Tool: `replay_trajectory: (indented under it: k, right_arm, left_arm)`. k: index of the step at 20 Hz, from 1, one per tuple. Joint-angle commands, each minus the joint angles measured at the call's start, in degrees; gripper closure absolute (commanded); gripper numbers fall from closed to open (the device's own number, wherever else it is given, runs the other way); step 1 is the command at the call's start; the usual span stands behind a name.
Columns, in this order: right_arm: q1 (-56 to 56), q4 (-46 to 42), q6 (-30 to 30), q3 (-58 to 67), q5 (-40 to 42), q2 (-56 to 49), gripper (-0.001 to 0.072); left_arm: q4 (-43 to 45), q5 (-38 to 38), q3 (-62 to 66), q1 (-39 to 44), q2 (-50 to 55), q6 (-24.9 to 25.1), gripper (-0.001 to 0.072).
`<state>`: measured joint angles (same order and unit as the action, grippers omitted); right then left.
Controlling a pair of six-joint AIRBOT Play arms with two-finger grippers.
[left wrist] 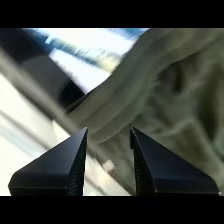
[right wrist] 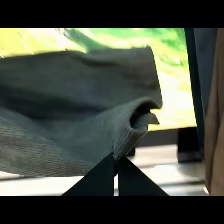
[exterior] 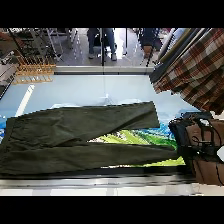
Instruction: Fold the clothes and pants, and hang the long-sleeved shirts on hangers.
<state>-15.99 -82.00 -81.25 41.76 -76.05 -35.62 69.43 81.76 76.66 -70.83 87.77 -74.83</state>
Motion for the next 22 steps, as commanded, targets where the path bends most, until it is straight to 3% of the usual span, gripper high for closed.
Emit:
replay_trajectory:
  k: [1,2,3,6,11,15,16,18,19,22]
  right_arm:
    - [0.0,0.7,-0.5,-0.1,3.0,0.1,0.0688]
    - [0.0,0.7,-0.5,-0.1,3.0,0.1,0.0688]
    - [0.0,0.7,-0.3,-0.1,3.0,0.1,0.0688]
    - [0.0,0.6,-0.1,-0.1,3.2,0.1,0.0688]
    - [0.0,0.7,-0.1,-0.1,3.0,0.1,0.0688]
    - [0.0,0.8,-0.1,-0.1,2.9,0.1,0.0688]
    - [0.0,0.8,-0.1,-0.1,2.5,0.1,0.0688]
    - [0.0,0.8,-0.2,-0.1,2.1,0.1,0.0688]
    - [0.0,1.1,-0.2,-0.1,2.4,0.1,0.0688]
    - [0.0,5.2,-0.4,-0.1,8.7,-0.1,0.0689]
  left_arm:
    - [3.6,-6.7,-11.7,-1.1,-4.2,-4.5,0.0366]
    - [2.1,-8.8,-14.7,-1.7,-5.6,-4.5,0.0179]
    - [1.0,-10.2,-17.1,-2.3,-6.7,-4.5,0.0065]
    - [-0.5,-12.7,-21.6,-4.0,-7.8,-4.5,0.0065]
    - [-12.8,-20.2,-25.2,-3.5,-7.7,-4.4,0.0065]
    - [-12.9,-22.3,-29.1,-2.7,-6.8,-4.3,0.0070]
    - [-12.9,-23.3,-29.8,-2.7,-6.7,-4.3,0.0119]
    - [-13.2,-24.9,-30.1,-2.7,-6.8,-4.3,0.0611]
    - [-15.5,-25.5,-30.1,-2.8,-6.8,-3.8,0.0687]
    - [-31.1,-24.6,-29.3,-2.8,-6.9,1.7,0.0688]
